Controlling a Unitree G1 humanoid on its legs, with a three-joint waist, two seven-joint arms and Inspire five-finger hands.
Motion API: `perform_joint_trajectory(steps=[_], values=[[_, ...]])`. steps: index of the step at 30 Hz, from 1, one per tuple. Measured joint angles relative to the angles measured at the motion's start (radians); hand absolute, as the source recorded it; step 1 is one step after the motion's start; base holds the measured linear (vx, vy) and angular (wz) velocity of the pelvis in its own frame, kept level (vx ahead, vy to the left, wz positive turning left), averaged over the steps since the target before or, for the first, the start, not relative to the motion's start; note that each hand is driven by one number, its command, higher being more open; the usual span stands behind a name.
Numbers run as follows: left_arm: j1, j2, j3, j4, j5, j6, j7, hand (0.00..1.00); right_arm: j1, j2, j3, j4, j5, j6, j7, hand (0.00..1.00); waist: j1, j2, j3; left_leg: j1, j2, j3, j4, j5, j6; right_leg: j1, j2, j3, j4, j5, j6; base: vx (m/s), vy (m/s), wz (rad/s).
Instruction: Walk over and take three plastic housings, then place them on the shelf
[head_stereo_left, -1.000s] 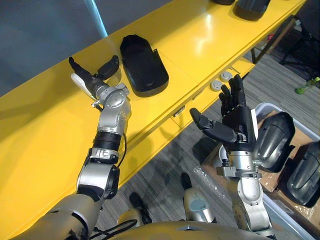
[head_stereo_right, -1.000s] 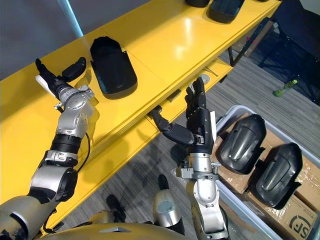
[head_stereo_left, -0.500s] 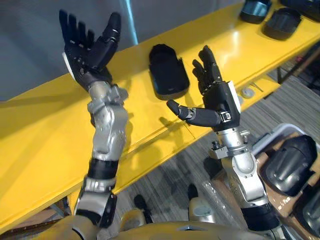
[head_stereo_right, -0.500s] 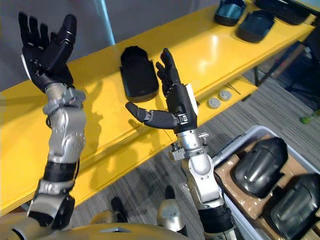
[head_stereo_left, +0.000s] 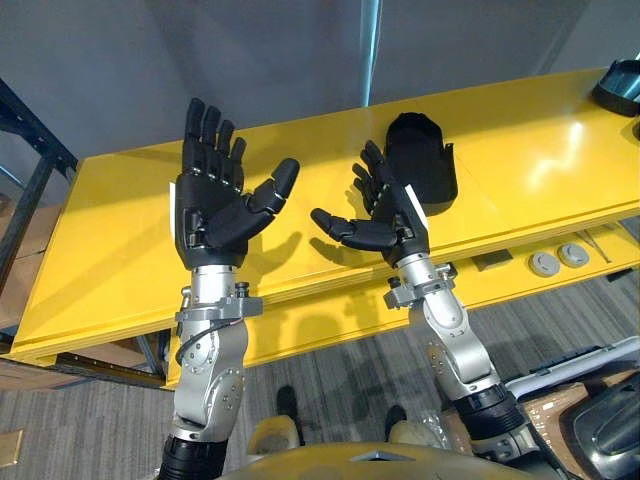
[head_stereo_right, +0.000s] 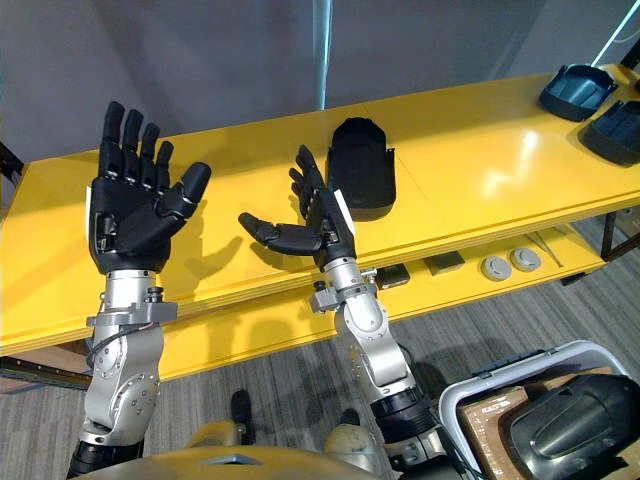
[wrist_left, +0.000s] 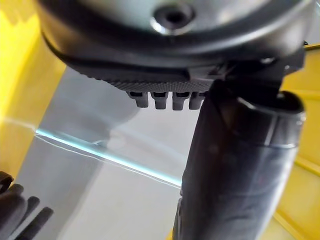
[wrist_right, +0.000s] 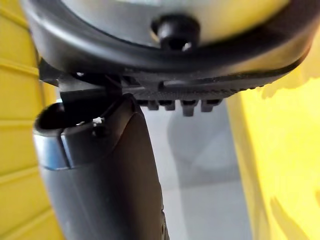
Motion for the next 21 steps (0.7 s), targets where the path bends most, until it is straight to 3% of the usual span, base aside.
perform_joint_trajectory(steps=[9, 21], values=[[0.066, 0.003, -0.023, 0.001, -0.036, 0.003, -0.033, 1.0, 0.021, 0.009, 0.002, 0.068, -0.076, 0.062, -0.128, 1.0, 0.007, 0.005, -0.006, 0.013, -0.001, -0.002, -0.043, 0.022, -0.001, -0.016, 0.0, 0.0, 0.019, -0.009, -0.006, 0.0, -0.002, 0.0], [0.114, -0.004, -0.061, 0.08, -0.229, 0.023, -0.058, 1.0, 0.044, 0.036, -0.039, 0.073, -0.077, 0.061, -0.227, 1.0, 0.022, 0.016, -0.013, 0.012, 0.001, -0.002, -0.043, 0.024, -0.002, -0.023, 0.0, 0.0, 0.034, -0.022, -0.005, 0.0, -0.002, 0.0]])
